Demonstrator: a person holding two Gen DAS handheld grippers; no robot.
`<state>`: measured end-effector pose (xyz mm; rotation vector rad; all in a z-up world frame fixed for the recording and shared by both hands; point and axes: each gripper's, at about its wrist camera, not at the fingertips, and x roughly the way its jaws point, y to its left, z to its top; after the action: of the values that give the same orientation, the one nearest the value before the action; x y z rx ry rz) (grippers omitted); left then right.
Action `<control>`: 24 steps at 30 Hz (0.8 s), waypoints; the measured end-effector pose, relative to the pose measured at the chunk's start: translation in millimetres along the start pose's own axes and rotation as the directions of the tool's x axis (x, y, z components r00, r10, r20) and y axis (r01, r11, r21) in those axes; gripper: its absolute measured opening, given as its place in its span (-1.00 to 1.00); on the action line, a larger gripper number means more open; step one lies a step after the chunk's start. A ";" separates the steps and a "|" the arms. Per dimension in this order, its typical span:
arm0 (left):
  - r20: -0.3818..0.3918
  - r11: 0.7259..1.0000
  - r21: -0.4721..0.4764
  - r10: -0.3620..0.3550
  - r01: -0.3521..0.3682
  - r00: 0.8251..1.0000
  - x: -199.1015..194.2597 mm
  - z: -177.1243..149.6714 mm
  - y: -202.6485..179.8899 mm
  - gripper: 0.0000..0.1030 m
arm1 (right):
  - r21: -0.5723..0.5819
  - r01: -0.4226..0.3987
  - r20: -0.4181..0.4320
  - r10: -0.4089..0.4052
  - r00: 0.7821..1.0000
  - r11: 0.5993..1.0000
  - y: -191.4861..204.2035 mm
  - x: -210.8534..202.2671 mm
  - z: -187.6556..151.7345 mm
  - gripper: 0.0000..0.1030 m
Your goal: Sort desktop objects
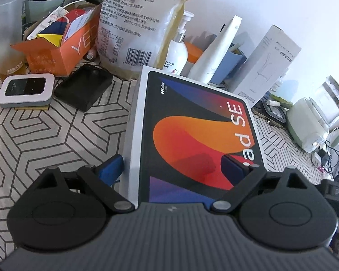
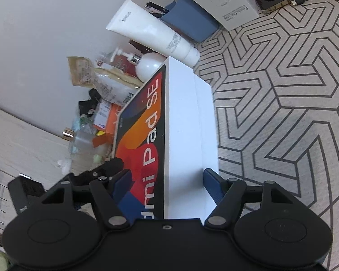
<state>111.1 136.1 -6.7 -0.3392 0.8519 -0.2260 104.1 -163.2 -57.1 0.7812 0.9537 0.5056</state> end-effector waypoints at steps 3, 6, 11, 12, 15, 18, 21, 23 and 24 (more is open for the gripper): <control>-0.019 1.000 -0.014 -0.005 0.005 1.000 5.6 -7.2 7.1 0.78 | -0.075 0.100 0.032 -0.098 0.995 0.992 3.8 3.1 -1.2 0.41; -0.027 0.999 -0.039 -0.017 0.016 1.000 6.6 -13.5 13.1 0.80 | -0.079 0.106 0.025 -0.104 0.994 0.991 3.9 5.7 -1.1 0.40; -0.026 1.000 -0.030 -0.009 0.008 1.000 6.2 -14.4 10.6 0.79 | -0.106 0.124 0.043 -0.120 0.992 0.987 7.3 6.4 -1.1 0.40; -0.024 0.999 -0.034 -0.007 0.006 1.000 7.3 -13.4 10.6 0.81 | -0.109 0.125 0.051 -0.120 0.991 0.986 7.4 6.8 -0.9 0.40; -0.015 0.999 -0.052 -0.006 0.005 1.000 9.3 -10.7 12.3 0.81 | -0.111 0.115 0.063 -0.109 0.992 0.987 6.0 8.8 0.3 0.41; -0.016 0.997 -0.070 -0.019 0.018 1.000 4.6 -18.9 16.7 0.78 | -0.041 0.072 0.021 -0.072 0.997 0.997 -4.8 8.5 4.3 0.41; -0.022 0.996 -0.082 -0.046 0.044 0.999 -3.4 -34.6 21.5 0.78 | 0.022 0.025 -0.082 -0.024 0.996 0.999 -13.0 10.4 5.6 0.43; -0.024 0.994 -0.088 -0.060 0.057 0.998 -8.8 -45.3 23.2 0.78 | 0.001 0.002 -0.130 -0.002 0.992 1.000 -9.7 13.5 3.4 0.48; -0.022 0.994 -0.089 -0.063 0.060 0.998 -11.3 -48.3 22.8 0.78 | -0.032 0.010 -0.138 -0.015 0.990 0.999 -6.0 14.2 1.5 0.48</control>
<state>68.2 151.1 -36.9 -0.4466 0.8782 -0.2506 112.8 -157.7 -68.7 0.7185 1.0761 0.5682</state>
